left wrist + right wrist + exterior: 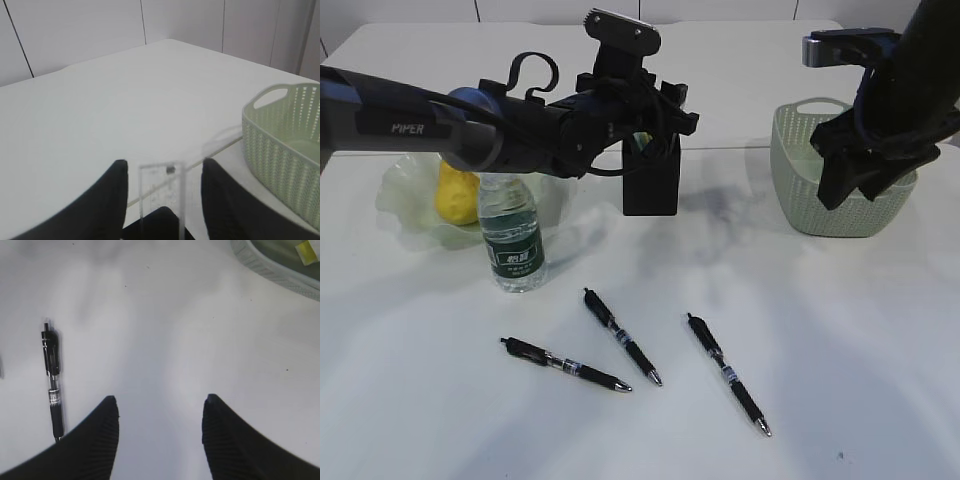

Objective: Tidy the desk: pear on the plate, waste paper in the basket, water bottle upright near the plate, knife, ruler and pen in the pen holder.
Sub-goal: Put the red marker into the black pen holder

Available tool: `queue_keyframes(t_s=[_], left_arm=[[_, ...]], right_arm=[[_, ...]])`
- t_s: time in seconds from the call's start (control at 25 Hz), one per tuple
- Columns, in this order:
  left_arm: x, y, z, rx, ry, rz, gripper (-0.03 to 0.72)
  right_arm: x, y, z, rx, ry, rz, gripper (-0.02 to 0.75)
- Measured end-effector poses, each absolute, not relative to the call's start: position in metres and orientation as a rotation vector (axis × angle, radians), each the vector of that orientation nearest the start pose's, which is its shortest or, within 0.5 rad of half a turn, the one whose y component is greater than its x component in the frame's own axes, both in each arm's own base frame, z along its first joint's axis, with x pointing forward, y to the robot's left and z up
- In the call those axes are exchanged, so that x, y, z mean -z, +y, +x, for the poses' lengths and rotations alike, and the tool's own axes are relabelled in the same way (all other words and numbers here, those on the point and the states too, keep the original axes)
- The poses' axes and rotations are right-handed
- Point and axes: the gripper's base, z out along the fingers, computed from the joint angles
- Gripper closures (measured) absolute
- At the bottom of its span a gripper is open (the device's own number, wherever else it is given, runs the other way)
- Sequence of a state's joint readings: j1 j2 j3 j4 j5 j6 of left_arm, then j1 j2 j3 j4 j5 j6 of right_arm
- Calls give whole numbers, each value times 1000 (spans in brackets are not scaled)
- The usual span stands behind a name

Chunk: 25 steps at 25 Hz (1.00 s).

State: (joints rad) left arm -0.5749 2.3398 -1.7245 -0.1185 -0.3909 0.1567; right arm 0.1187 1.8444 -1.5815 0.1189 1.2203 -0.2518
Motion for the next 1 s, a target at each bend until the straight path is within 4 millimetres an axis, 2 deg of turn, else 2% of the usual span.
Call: queue_keyframes(t_s=[0.12,0.48,0.84,1.0], left_arm=[[-179,-291,457,353,1650,495,321],[-183,-291,457,355,1643,493,308],[-220,-287,448,363,1685,514,307],[-243,-283,440,367,1734,538,307]], right_arm=[[-273,55,376,-153,2913,-499,338],[-273,55,376,-153,2913,-499,338],[-273,55,376,-153,2913,-499,338],[-273,55,376,-153,2913,-499,338]])
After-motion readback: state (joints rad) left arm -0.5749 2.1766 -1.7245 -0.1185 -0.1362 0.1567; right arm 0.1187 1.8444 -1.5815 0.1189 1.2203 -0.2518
